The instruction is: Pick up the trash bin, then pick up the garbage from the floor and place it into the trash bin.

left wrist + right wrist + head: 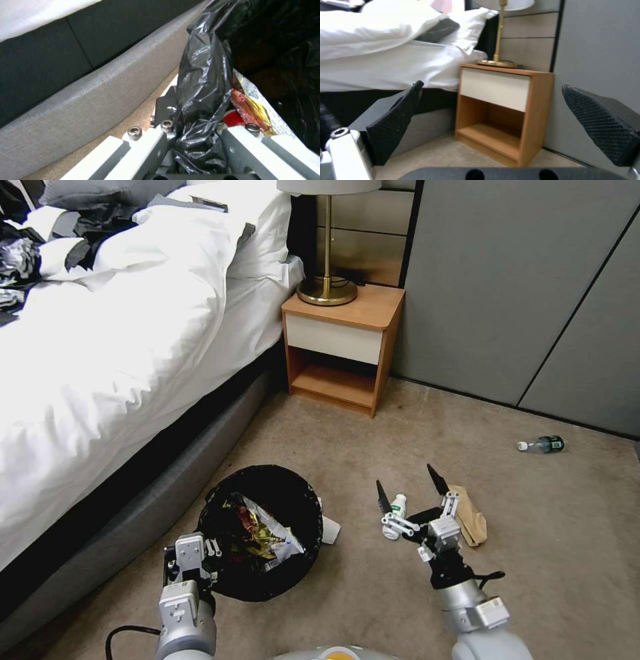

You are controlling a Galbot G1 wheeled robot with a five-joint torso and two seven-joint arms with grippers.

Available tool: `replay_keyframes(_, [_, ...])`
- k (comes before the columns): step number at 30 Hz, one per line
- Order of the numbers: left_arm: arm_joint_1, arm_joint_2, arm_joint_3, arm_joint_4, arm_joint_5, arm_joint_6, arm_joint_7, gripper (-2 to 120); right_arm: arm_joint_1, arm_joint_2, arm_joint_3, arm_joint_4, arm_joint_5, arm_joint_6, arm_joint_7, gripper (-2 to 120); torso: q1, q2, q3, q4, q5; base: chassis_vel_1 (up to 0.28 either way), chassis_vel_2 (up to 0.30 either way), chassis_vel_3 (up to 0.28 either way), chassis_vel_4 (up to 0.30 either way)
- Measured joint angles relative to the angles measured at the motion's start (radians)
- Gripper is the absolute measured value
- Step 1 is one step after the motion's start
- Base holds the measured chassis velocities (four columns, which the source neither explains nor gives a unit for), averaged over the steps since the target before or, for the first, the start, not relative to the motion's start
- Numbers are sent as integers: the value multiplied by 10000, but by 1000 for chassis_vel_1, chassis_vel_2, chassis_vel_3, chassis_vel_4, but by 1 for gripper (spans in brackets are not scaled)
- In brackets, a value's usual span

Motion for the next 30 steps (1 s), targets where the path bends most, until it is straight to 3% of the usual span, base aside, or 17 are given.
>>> replay_keyframes(5, [0,0,0,0,0,0,0,1,806,-284,188,32,546,-1167,247,100,0,0,1,3,0,0,0,0,0])
replay_keyframes(8, [-1,1,0,0,-1,0,0,1,1946,-621,108,-280,1422,-2767,829,100,1,0,0,0,-2,0,0,0,0])
replay_keyframes(9, [-1,1,0,0,-1,0,0,1,1946,-621,108,-280,1422,-2767,829,100,1,0,0,0,-2,0,0,0,0])
replay_keyframes(12, [0,0,0,0,-1,0,0,1,3403,-821,-499,-1551,2389,-4673,1518,100,0,0,1,2,0,0,0,0,0])
replay_keyframes(20, [-2,0,-1,0,-1,0,0,1,5001,-834,-1299,-3668,3258,-6353,1874,100,1,0,1,1,-1,0,0,0,0])
replay_keyframes(23, [-1,1,-1,0,-1,0,1,1,5823,-770,-1600,-4911,4045,-7517,1844,100,1,0,1,0,-1,0,0,0,0])
replay_keyframes(30, [-1,0,0,0,-1,0,1,1,6773,-585,-1923,-6520,4172,-8206,1729,100,1,0,1,1,-1,0,0,0,0])
